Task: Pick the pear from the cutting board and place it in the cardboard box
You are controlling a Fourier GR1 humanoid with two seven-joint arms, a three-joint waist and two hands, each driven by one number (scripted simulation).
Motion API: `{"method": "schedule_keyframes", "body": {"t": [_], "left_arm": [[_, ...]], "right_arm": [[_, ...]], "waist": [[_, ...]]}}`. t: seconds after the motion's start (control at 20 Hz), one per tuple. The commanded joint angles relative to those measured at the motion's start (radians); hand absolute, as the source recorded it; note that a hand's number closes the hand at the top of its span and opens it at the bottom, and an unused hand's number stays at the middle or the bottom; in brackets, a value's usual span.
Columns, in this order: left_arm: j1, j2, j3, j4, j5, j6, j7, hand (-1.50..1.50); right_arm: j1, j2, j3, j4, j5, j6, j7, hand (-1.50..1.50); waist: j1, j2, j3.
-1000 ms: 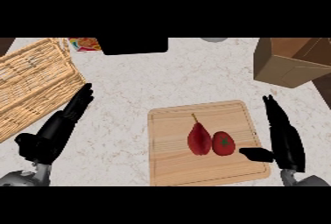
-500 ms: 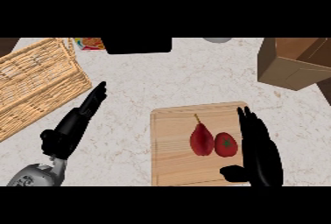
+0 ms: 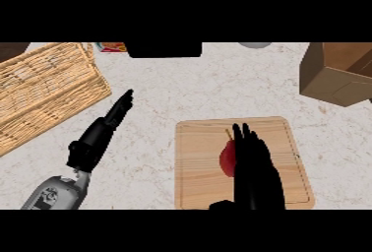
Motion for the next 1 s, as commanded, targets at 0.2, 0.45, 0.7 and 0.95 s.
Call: {"method": "schedule_keyframes", "body": {"t": [0.2, 0.45, 0.7, 0.95], "left_arm": [[-0.064, -0.027, 0.035, 0.074, -0.004, -0.033, -0.006, 0.00], [-0.038, -0.010, 0.039, 0.019, -0.008, -0.049, 0.021, 0.00], [-0.061, -0.051, 0.039, 0.044, -0.041, -0.037, 0.022, 0.00], [0.021, -0.046, 0.052, -0.028, -0.051, -0.076, 0.031, 0.00]], "right_arm": [[-0.079, 0.148, -0.087, 0.039, 0.040, 0.202, 0.205, -1.50], [-0.060, 0.150, -0.113, 0.194, 0.028, 0.112, 0.162, -1.50], [-0.078, 0.151, -0.113, 0.286, 0.030, 0.023, 0.147, -1.50], [-0.062, 0.151, -0.133, 0.239, 0.070, 0.049, 0.093, -1.50]], "waist": [[0.010, 0.004, 0.003], [0.022, 0.005, 0.004], [0.023, 0.006, 0.004], [0.023, 0.003, 0.004]]}}
